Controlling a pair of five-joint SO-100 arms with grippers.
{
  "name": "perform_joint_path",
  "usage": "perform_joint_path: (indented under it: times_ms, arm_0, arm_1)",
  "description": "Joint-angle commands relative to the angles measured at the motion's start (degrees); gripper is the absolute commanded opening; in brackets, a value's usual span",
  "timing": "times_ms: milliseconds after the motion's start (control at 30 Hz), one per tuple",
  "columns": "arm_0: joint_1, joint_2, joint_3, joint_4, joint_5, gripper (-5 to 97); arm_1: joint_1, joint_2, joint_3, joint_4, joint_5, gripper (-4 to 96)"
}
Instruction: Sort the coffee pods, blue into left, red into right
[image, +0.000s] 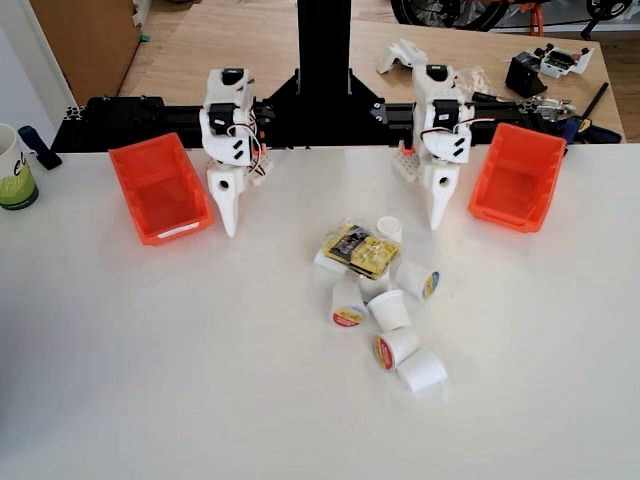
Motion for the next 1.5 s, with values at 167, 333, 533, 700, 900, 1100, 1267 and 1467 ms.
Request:
perform_joint_path:
  times_ms: [167, 333, 533, 700, 900, 1100, 1267, 1467]
  arm_0:
    - [0.3, 0.1, 1.9, 0.5, -7.5, -5]
    - [0.3, 0.1, 1.9, 0.6, -7.7, -5]
    - [0.4, 0.1, 1.9, -0.9, -6.1, -5]
    - [0.4, 0.1, 1.9, -0.9, -6.1, -5]
    - [0.4, 0.1, 1.9, -0.5, -6.8, -5]
    - [0.3, 0.1, 1.9, -0.4, -6.9, -5]
    - [0.2, 0.1, 1.9, -1.0, -6.9, -5]
    - [0.2, 0.1, 1.9, -1.2, -6.9, -5]
  arm_1:
    - [-0.3, 2.1, 1.1, 0.3, 0.3, -2.7]
    - [-0.2, 2.1, 1.1, 0.3, 1.1, -2.7]
    - [-0.2, 2.6, 1.1, 0.1, 2.7, -2.7]
    - [-0.2, 2.6, 1.0, 0.1, 2.5, -2.7]
    - [-0.3, 2.6, 1.0, -0.1, 2.5, -2.7]
    - [-0.4, 2.6, 1.0, -0.1, 2.5, -2.7]
    - [-0.4, 2.6, 1.0, 0.1, 3.3, -2.7]
    - [-0.5, 2.6, 1.0, 0.1, 3.7, -2.7]
